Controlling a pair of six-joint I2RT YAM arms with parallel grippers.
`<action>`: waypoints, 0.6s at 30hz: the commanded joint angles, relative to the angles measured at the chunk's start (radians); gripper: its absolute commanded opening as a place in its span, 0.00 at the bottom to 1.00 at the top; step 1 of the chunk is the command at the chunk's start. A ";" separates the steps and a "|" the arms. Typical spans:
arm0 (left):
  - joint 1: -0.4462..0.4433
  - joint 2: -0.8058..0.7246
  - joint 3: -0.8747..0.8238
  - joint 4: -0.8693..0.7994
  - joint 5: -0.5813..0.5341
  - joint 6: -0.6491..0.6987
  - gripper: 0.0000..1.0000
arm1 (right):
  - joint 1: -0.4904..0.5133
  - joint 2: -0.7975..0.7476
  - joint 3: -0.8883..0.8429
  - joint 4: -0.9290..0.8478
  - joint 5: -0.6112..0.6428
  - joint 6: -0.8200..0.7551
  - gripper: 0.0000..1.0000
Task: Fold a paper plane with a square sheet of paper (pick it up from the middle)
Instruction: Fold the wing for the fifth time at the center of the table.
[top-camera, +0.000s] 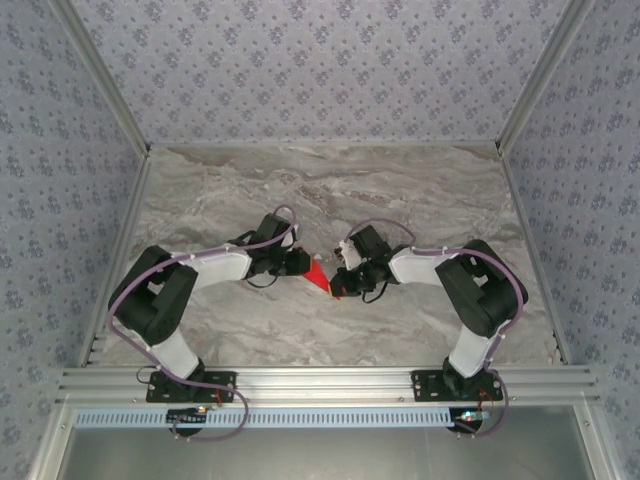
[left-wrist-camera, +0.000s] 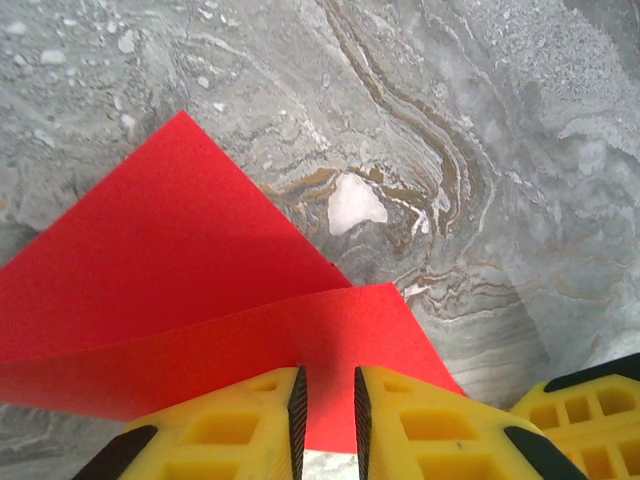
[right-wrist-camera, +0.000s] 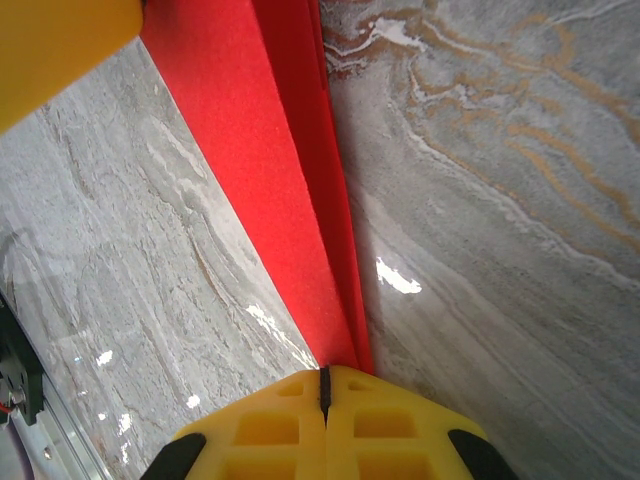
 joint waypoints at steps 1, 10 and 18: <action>0.011 0.035 -0.011 0.025 -0.026 0.039 0.23 | -0.007 0.061 -0.047 -0.114 0.092 -0.020 0.00; 0.022 0.071 -0.017 0.029 -0.050 0.039 0.21 | -0.009 0.063 -0.055 -0.115 0.093 -0.022 0.00; 0.062 0.072 -0.040 0.025 -0.088 0.047 0.21 | -0.012 0.063 -0.060 -0.131 0.098 -0.022 0.00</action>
